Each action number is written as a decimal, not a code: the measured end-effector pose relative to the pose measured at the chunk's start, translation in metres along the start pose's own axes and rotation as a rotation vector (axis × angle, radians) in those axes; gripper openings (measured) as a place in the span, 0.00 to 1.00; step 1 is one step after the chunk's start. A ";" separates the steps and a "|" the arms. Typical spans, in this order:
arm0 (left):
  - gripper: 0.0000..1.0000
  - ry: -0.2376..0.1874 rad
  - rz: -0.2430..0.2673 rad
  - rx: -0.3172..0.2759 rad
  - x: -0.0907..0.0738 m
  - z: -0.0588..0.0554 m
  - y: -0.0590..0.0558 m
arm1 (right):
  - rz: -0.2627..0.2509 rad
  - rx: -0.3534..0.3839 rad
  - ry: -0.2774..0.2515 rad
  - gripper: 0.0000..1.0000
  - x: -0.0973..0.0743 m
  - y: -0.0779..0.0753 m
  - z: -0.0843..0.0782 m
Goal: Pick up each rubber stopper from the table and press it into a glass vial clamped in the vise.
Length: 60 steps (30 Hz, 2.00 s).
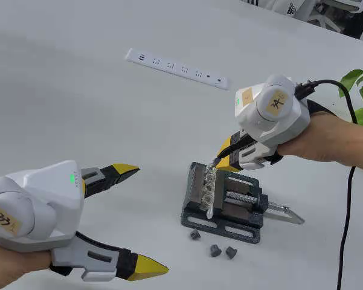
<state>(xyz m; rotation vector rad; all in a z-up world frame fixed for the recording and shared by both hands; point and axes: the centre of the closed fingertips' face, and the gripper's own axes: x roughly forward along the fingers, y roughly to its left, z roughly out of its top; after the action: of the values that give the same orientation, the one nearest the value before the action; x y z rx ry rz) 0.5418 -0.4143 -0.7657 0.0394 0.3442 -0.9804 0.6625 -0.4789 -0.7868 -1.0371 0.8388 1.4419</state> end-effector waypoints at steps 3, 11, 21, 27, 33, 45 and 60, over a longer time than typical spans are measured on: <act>0.98 -0.004 0.000 -0.001 0.000 0.001 0.000 | 0.004 -0.002 0.004 0.06 0.002 0.000 -0.001; 0.98 -0.008 0.002 -0.004 0.000 0.002 0.001 | 0.010 -0.001 0.010 0.06 0.005 0.000 -0.003; 0.98 -0.007 0.001 -0.008 0.001 0.000 0.001 | 0.015 -0.005 0.018 0.06 0.008 -0.001 -0.004; 0.98 -0.011 0.001 -0.011 0.001 0.001 0.001 | 0.019 -0.014 0.026 0.06 0.009 -0.001 -0.006; 0.98 -0.007 0.001 -0.013 0.001 -0.001 0.002 | 0.021 -0.019 0.037 0.06 0.009 -0.001 -0.006; 0.98 -0.013 0.001 -0.015 0.002 0.000 0.004 | 0.029 -0.017 0.073 0.06 0.012 -0.001 -0.004; 0.98 -0.019 0.003 -0.018 0.003 0.001 0.005 | 0.039 -0.014 0.093 0.05 0.014 0.000 -0.005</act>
<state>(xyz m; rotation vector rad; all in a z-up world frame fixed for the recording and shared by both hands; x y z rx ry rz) 0.5476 -0.4139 -0.7661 0.0148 0.3352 -0.9737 0.6631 -0.4785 -0.8016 -1.1108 0.9213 1.4429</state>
